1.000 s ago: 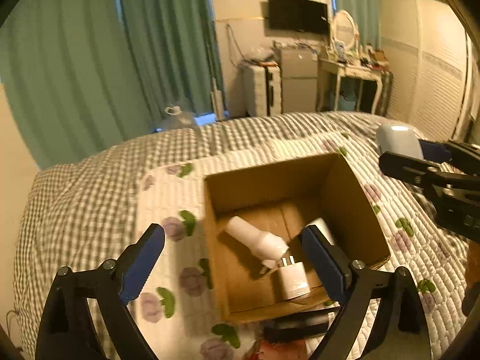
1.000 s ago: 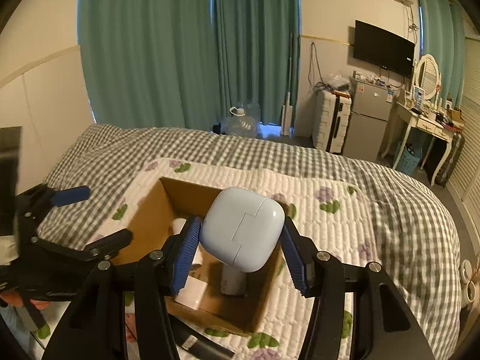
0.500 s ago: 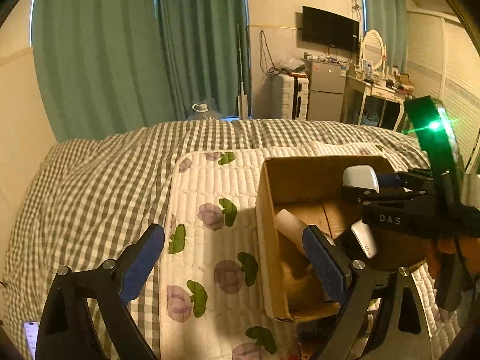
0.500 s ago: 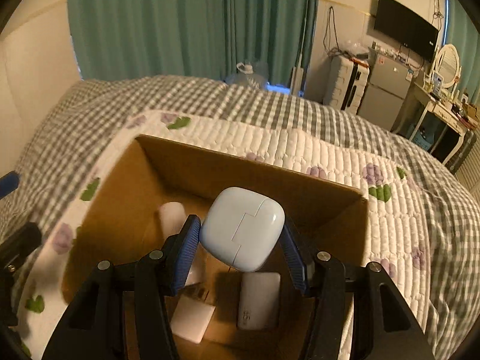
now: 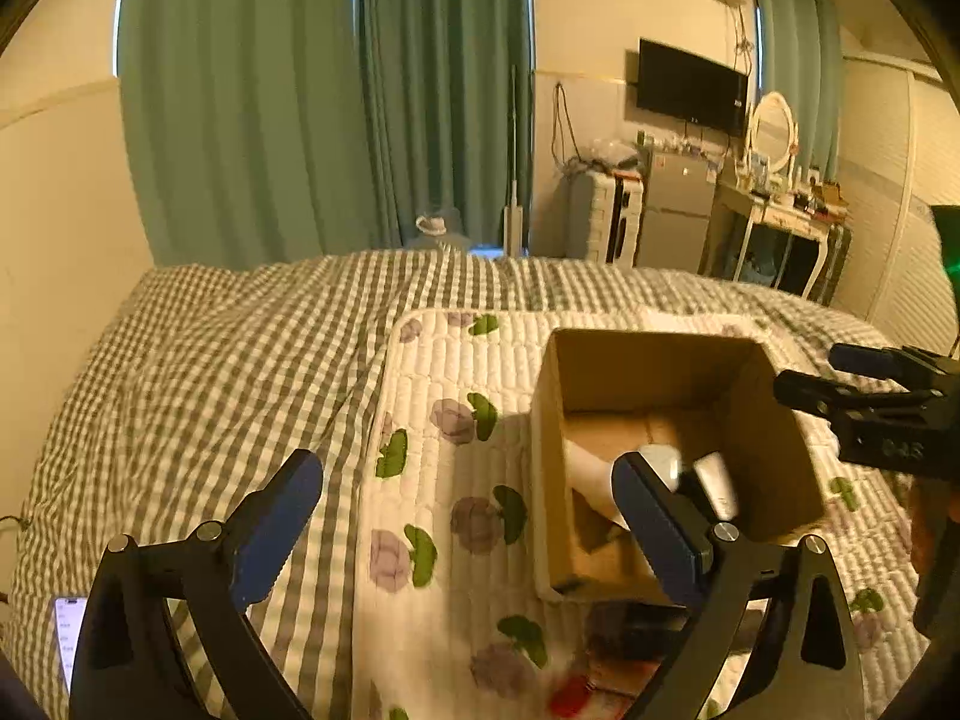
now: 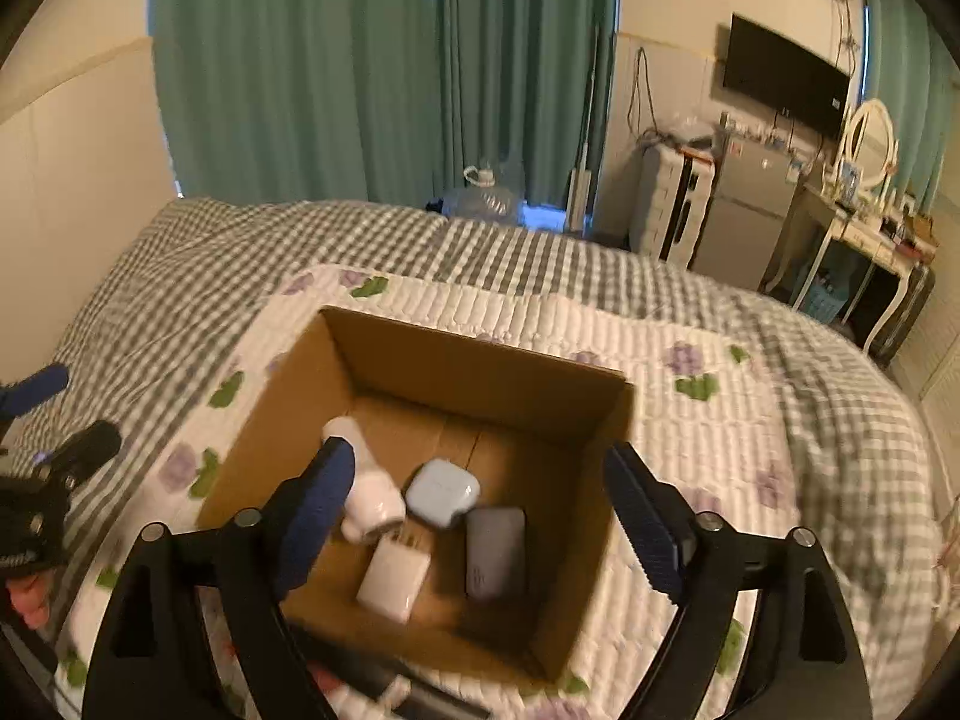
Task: Organize rigid objects
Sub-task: 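Carry the hair dryer and earbud case into the box and release both, then grasp the pink card wallet with the left gripper while the right grasps the black cylinder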
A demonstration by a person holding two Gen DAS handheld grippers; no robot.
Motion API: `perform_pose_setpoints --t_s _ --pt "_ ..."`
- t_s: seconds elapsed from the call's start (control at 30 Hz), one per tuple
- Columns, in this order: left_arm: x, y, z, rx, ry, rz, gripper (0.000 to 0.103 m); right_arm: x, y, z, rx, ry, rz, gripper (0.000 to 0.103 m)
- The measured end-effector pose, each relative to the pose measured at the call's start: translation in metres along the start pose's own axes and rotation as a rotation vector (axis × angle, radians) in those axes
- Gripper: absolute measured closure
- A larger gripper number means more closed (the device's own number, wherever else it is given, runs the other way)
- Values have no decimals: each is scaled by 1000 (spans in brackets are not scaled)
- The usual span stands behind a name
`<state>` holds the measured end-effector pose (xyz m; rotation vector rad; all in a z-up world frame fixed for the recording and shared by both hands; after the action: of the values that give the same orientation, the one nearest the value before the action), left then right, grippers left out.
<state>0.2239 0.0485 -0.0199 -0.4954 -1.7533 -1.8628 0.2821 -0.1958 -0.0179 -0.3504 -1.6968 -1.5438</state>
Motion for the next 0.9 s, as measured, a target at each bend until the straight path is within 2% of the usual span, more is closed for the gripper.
perform_pose_setpoints --t_s 0.03,0.17,0.3,0.5,0.57,0.73,0.9 --pt "7 -1 -2 -2 -1 -5 0 12 -4 2 13 -1 -5 16" --pt "34 -19 -13 -22 12 -14 0 59 -27 10 45 5 -32 13" --pt "36 -48 -26 -31 -9 27 0 75 -58 14 50 1 -34 13" --pt "18 -98 -54 -103 -28 87 0 50 -105 16 45 24 29 13" --pt "9 -111 -66 -147 -31 105 0 32 -118 15 65 28 79 13" --pt "-19 -138 -96 -263 -82 184 0 -5 -137 4 50 61 171 13" --pt "-36 -145 -110 -317 -97 218 0 -15 -145 -7 24 81 180 13"
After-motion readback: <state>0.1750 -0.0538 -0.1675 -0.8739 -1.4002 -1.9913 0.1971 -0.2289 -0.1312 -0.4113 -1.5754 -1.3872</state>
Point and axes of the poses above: each gripper's, at about its wrist camera, not at the fingertips, and x roughly against the way its jaws point, z to its left, y to its top, the point moved 2 cm from there along -x, roughly the way its jaws point, and after that the axes turned 8 degrees about y, right-handed, at the moved point
